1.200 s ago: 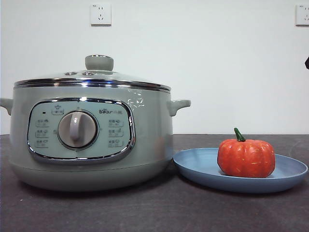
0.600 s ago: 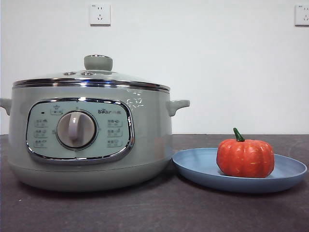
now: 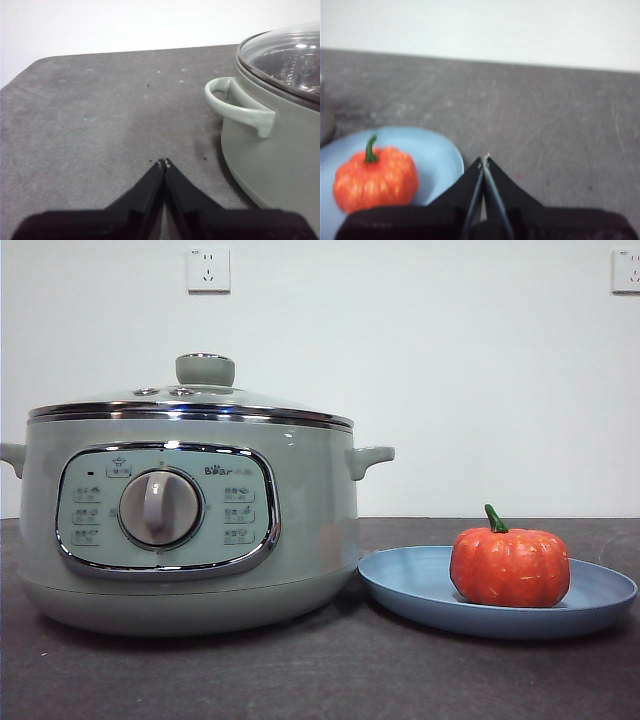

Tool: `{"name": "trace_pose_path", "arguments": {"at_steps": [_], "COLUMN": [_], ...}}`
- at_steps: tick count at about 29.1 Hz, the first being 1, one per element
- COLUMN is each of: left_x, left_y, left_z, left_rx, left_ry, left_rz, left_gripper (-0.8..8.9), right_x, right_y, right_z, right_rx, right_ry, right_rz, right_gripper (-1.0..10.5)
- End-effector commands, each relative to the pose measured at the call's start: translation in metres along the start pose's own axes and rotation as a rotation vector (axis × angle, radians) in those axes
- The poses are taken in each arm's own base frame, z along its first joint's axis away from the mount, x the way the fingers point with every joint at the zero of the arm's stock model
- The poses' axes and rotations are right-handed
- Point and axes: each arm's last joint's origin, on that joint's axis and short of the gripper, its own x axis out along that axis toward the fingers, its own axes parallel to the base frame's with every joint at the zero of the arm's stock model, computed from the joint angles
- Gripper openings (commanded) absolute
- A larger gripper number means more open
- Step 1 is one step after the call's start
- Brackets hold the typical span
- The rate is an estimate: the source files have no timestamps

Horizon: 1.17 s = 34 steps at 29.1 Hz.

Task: Take the pumpkin out from the steamer,put the pumpkin in the blue plate,close the lid

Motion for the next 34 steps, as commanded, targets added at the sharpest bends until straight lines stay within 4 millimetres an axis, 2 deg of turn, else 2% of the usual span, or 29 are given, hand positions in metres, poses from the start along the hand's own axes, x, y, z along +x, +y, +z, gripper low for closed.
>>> {"name": "trace_pose_path", "arguments": {"at_steps": [1,6,34], "left_x": [0.0015,0.0015,0.0015], "left_y": [0.0002,0.0002,0.0002], "left_z": [-0.0049,-0.0049,-0.0049], "left_rx": [-0.010,-0.010,-0.010], "left_ry": [0.013,0.013,0.013], "left_rz": [0.003,0.003,0.003], "left_gripper": [-0.03,-0.03,-0.03], "right_x": [0.0004,0.0011,0.0014], "right_y": [0.0004,0.0006,0.0003], "right_z": [-0.0059,-0.0069,-0.0073], "right_rx": [0.012,0.082,0.081], "right_ry": [0.037,0.053,0.060], "right_rz": [0.003,0.002,-0.005], "right_gripper": [0.0,0.0,0.0]}}
